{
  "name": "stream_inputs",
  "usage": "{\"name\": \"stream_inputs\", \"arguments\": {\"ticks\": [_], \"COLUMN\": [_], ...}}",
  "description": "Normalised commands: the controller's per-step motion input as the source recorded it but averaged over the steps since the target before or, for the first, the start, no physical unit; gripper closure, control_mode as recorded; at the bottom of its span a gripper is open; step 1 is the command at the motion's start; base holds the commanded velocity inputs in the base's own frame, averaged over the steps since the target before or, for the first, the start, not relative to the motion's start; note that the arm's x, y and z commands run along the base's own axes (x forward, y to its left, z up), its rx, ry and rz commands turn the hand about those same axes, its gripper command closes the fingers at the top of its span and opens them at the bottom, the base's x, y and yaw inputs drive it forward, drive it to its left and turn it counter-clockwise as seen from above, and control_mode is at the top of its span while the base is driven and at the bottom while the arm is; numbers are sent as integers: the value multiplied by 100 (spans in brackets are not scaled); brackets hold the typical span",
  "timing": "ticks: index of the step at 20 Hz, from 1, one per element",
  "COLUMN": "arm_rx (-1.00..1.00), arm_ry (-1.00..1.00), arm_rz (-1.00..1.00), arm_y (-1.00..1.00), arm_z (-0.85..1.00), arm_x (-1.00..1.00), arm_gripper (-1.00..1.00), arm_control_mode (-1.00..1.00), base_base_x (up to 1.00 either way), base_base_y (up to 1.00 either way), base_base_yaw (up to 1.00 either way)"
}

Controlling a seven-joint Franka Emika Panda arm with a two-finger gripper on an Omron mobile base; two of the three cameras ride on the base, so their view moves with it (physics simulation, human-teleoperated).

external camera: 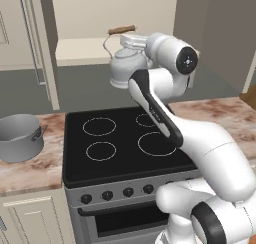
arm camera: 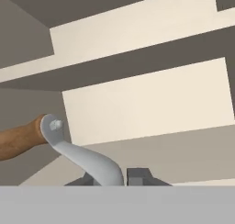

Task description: Pick the kettle from the cabinet and place it on a stove burner. Then pick the pot from the counter and place it on another stove burner. Finally, turn both burners on.

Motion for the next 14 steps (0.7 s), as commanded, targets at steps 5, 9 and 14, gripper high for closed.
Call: {"name": "stream_inputs", "arguments": {"ticks": [5,9,14], "arm_rx": [1,0,0], "arm_ry": [6,5,0], "arm_rz": [0,0,1], "arm_y": [0,0,-1], "arm_z": [-7,-32,-46], "arm_x": [-17,0,3], "arm_gripper": [100,100,100], "arm_control_mode": [-100,-100,-100], "base_base_x": [0,0,0], "base_base_y": [0,0,0], "base_base_yaw": [0,0,0]}}
